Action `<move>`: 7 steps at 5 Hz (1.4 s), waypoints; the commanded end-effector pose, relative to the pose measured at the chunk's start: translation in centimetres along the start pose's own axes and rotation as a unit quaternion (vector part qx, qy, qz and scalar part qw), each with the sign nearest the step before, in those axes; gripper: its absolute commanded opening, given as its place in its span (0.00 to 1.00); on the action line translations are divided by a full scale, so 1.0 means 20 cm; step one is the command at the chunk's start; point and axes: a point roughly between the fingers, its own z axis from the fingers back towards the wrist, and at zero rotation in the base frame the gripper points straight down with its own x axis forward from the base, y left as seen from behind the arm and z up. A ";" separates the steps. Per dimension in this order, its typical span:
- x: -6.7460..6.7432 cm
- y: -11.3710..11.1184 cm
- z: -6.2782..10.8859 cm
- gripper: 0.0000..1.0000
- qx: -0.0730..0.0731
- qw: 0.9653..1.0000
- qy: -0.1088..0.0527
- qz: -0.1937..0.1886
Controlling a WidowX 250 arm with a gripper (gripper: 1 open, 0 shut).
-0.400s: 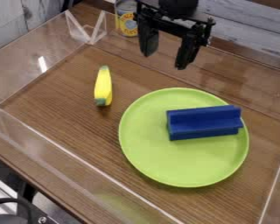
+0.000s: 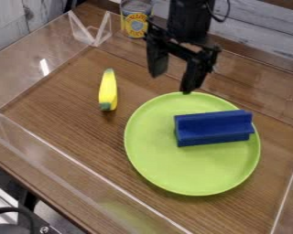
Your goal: Put the blue object in the green plate
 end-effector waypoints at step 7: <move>0.06 -0.20 -0.11 1.00 0.018 0.975 -0.050 -0.218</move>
